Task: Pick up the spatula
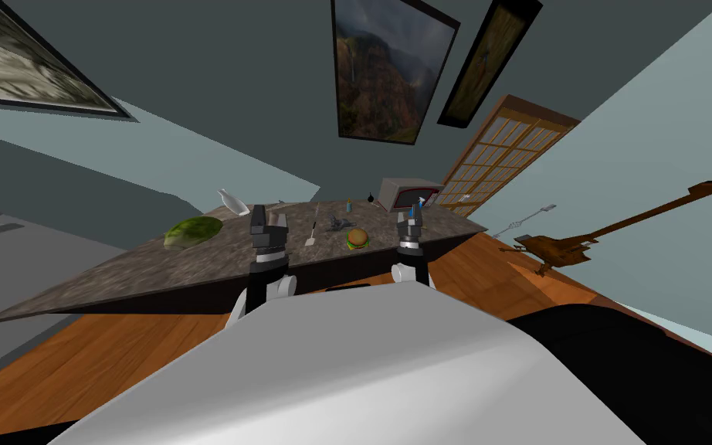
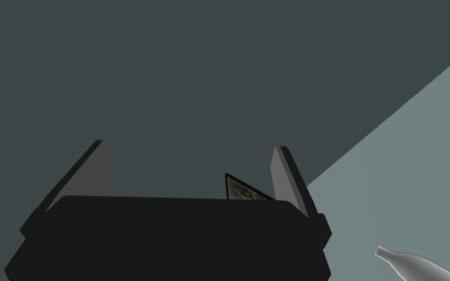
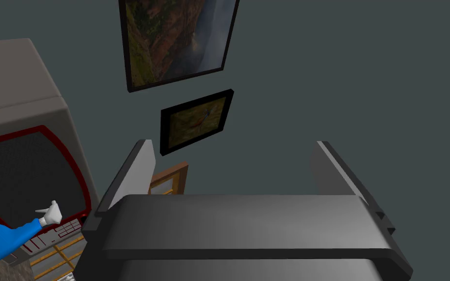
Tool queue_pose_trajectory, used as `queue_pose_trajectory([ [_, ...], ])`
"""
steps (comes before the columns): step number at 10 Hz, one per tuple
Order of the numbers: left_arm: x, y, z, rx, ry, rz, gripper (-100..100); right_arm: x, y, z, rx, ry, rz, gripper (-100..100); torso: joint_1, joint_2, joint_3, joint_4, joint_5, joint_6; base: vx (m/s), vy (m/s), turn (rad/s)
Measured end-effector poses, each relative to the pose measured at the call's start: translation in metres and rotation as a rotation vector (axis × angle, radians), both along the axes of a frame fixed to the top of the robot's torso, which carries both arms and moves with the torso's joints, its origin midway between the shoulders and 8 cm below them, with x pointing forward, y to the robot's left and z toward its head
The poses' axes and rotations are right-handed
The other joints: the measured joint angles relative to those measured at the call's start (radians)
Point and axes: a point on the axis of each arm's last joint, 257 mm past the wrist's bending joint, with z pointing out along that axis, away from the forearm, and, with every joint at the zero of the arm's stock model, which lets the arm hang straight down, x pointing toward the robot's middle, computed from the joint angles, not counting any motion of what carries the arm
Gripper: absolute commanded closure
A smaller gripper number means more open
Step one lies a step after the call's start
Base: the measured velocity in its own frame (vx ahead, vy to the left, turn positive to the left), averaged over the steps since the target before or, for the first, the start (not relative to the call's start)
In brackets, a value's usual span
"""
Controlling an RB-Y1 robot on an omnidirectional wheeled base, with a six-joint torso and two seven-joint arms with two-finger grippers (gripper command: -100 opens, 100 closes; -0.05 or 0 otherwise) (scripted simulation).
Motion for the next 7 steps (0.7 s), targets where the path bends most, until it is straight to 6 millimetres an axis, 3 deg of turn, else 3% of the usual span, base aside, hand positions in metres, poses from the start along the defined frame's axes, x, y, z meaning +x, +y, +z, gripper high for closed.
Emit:
queue_pose_trajectory([
  [7,0.013,-0.005,0.009,0.007,0.015,-0.141,-100,0.000,0.000,0.000,0.000,0.000,0.000,0,0.002,0.002,0.001,0.000,0.000,0.000,-0.040,0.022,-0.097],
])
